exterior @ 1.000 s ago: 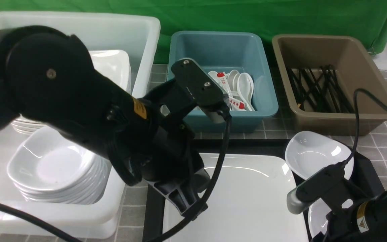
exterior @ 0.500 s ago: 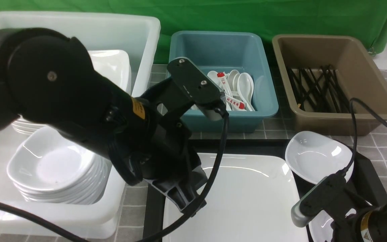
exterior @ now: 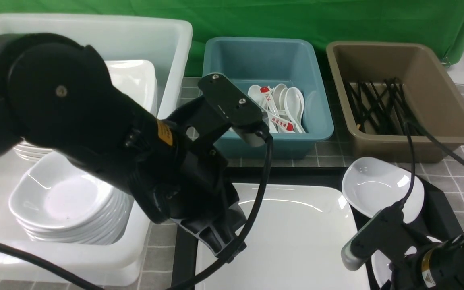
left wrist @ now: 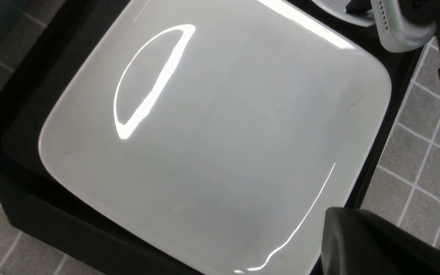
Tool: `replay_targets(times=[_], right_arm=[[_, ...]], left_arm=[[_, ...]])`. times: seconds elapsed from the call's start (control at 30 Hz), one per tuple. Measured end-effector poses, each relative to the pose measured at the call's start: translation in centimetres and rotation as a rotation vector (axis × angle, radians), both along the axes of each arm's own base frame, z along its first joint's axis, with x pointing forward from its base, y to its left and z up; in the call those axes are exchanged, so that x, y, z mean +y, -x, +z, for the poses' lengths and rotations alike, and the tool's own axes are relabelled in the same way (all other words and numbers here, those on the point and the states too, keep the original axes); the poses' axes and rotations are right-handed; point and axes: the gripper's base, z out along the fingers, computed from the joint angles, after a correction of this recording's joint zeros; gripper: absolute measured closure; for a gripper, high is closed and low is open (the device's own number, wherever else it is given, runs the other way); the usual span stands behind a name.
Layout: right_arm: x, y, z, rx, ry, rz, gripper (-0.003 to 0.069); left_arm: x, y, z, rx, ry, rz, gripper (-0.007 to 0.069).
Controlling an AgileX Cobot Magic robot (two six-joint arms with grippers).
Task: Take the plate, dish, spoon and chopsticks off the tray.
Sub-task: Use the right arm to grab a small plate from the dinner plate, then use the right arm to put the small plate into the large storage box on the left
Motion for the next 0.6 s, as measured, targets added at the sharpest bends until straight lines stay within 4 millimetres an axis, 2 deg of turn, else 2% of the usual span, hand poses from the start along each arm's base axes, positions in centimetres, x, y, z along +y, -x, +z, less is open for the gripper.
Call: replay_targets(times=[0.1, 0.17, 0.23, 0.37, 0.47, 0.53, 0.6], right_arm=[[-0.1, 0.0, 2.4, -0.024, -0.005, -0.012, 0.0521], [-0.4, 0.3, 4.9, -0.054, -0.021, -0.026, 0.0584], [-0.5, 0.5, 6.7, -0.088, -0.059, -0.039, 0.0592], [-0.3, 0.3, 12.4, -0.268, -0.175, -0.016, 0.0592], [0.4, -0.5, 17.1, -0.409, -0.283, -0.004, 0.0592], [0.9, -0.8, 18.5, -0.435, -0.323, 0.01, 0.0592], [2.1, -1.4, 20.4, -0.439, -0.396, 0.079, 0.0592]], left_arm=[[0.2, -0.2, -0.1, -0.012, -0.024, 0.016, 0.0624], [0.3, -0.4, -0.1, -0.018, -0.03, 0.048, 0.0624], [0.4, -0.6, 0.0, -0.026, -0.025, 0.087, 0.0624], [0.7, -1.4, 1.2, -0.08, -0.037, 0.164, 0.0624], [1.9, -2.6, 4.0, -0.111, 0.003, 0.287, 0.0624], [2.9, -3.1, 5.2, -0.127, 0.031, 0.34, 0.0624], [4.5, -3.5, 6.8, -0.153, 0.08, 0.412, 0.0624]])
